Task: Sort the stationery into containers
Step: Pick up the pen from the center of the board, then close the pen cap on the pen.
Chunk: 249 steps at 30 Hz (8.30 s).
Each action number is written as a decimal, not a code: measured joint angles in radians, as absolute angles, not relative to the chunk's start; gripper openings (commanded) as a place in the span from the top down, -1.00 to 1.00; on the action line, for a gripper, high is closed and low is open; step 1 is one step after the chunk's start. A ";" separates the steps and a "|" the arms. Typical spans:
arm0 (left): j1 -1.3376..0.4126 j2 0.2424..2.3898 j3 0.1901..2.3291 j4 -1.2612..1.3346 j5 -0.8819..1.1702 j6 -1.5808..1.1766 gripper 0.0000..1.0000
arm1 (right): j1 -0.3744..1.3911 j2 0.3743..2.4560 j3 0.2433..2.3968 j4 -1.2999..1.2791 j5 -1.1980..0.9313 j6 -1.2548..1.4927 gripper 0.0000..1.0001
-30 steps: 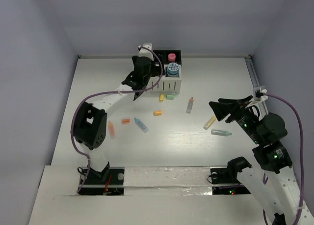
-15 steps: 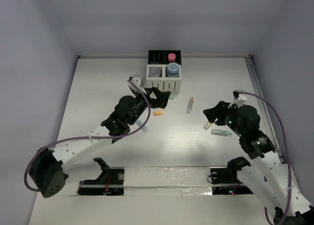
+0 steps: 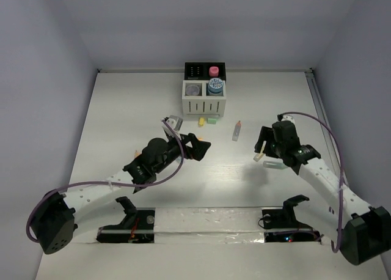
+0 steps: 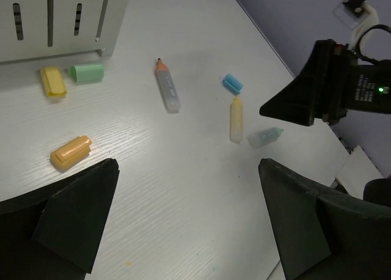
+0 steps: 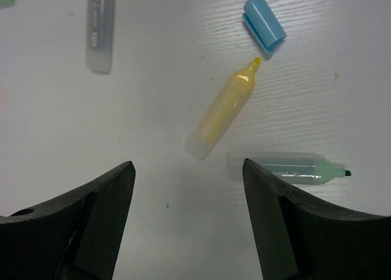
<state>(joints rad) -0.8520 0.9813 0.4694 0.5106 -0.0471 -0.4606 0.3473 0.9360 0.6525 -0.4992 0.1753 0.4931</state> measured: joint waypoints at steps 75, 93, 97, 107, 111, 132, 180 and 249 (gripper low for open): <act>-0.864 1.187 0.525 0.688 0.244 -0.696 -0.55 | 0.591 1.190 0.809 0.057 -0.210 0.607 0.69; -0.871 1.102 0.558 0.570 0.017 -0.669 0.02 | 0.654 1.143 0.781 0.279 -0.334 0.659 0.66; -0.873 1.103 0.558 0.585 0.017 -0.662 0.17 | 0.656 1.143 0.754 0.292 -0.338 0.675 0.65; -0.875 1.104 0.558 0.601 0.031 -0.645 1.00 | 0.661 1.181 0.750 0.323 -0.346 0.704 0.64; -0.875 1.100 0.557 0.584 0.025 -0.625 1.00 | 0.661 1.190 0.750 0.324 -0.349 0.710 -0.03; -0.739 0.771 0.363 0.331 -0.184 -0.491 1.00 | 0.669 1.574 1.081 0.005 -0.079 0.528 0.30; -0.731 0.730 0.268 0.439 0.012 -0.472 1.00 | 0.768 2.149 1.417 0.041 0.496 0.441 0.38; -0.801 1.219 0.361 0.818 0.179 -0.691 1.00 | 0.878 1.401 0.810 0.402 0.393 0.598 0.65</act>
